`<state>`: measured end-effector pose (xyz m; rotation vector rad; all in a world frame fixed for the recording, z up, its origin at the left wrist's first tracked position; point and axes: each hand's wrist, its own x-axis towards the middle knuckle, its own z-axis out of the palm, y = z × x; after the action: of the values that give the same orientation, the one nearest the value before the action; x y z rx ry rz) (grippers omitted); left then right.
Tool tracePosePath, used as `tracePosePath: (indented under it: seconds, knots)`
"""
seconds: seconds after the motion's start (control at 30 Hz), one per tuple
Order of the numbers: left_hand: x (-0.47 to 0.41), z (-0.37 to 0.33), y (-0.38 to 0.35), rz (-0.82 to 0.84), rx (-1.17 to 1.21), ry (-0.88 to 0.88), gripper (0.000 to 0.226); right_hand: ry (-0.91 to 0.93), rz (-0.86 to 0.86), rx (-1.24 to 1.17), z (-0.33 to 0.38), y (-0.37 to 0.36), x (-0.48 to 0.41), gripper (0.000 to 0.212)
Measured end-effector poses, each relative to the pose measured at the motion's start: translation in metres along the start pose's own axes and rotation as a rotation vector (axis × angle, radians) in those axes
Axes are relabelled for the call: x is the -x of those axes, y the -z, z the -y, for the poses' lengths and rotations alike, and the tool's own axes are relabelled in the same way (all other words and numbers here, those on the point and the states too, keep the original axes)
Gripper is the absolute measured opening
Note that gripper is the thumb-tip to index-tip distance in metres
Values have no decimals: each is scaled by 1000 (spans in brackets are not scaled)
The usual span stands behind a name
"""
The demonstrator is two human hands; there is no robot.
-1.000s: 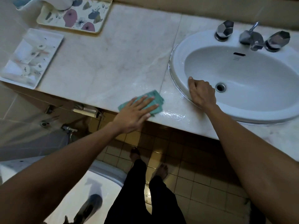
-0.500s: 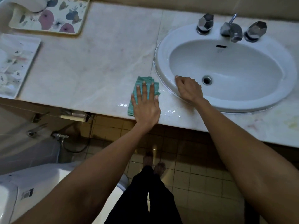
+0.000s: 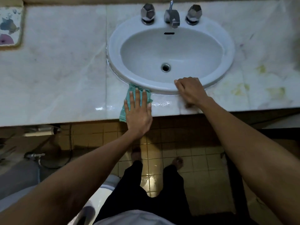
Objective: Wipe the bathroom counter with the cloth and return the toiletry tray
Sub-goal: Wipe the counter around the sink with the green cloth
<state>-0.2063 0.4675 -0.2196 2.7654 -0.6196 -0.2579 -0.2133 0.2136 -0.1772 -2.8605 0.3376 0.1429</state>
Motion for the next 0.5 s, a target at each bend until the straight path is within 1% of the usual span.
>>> tracePosePath:
  seconds: [0.17,0.3,0.37,0.5]
  knots:
    - [15,-46,-13,-21,-21,-8,62,99,-59,-58,-43,5,17,29]
    - [26,-98,-31,19,-7,-28,62,149,-77,-102,-80,14,31,34]
    - [28,-121,-39,9,-6,-15,63,175,-87,-127,-100,21,38,36]
    - [28,-166,-53,19,4,-18,62,158,-92,-173,-146,40,56,37]
